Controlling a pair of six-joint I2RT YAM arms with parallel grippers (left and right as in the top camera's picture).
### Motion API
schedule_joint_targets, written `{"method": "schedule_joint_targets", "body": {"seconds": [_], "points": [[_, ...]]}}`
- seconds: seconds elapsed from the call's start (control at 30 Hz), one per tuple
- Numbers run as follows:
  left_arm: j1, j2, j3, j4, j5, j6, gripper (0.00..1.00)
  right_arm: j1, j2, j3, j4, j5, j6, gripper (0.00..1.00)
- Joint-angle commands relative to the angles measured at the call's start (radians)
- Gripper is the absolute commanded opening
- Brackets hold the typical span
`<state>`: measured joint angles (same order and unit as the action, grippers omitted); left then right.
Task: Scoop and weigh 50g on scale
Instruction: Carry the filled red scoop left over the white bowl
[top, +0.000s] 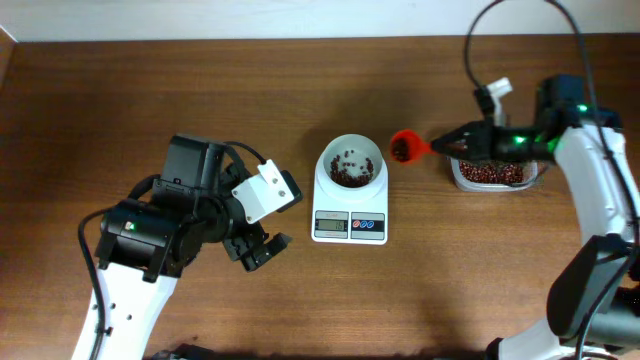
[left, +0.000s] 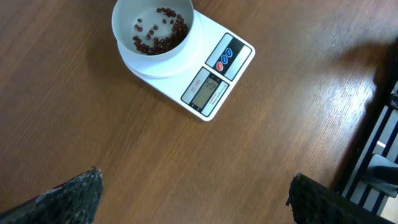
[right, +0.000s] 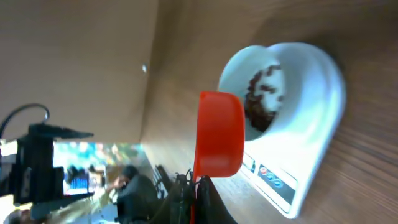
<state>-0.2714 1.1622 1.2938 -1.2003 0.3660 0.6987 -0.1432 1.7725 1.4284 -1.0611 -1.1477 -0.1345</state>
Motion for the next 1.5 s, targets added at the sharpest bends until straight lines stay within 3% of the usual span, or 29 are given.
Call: {"method": "schedule_joint_targets", "body": {"seconds": [0.0,0.5,1.47], "points": [[0.006,-0.005,0.016,0.002,0.0,-0.005,0.99,0.074,-0.019,-0.003,0.04,-0.019,-0.019,0.04],[0.006,-0.005,0.016,0.002,0.0,-0.005,0.99,0.26,-0.019,-0.003,0.221,0.373,-0.037,0.04],[0.006,-0.005,0.016,0.002,0.0,-0.005,0.99,0.295,-0.019,-0.003,0.28,0.375,-0.072,0.04]]}}
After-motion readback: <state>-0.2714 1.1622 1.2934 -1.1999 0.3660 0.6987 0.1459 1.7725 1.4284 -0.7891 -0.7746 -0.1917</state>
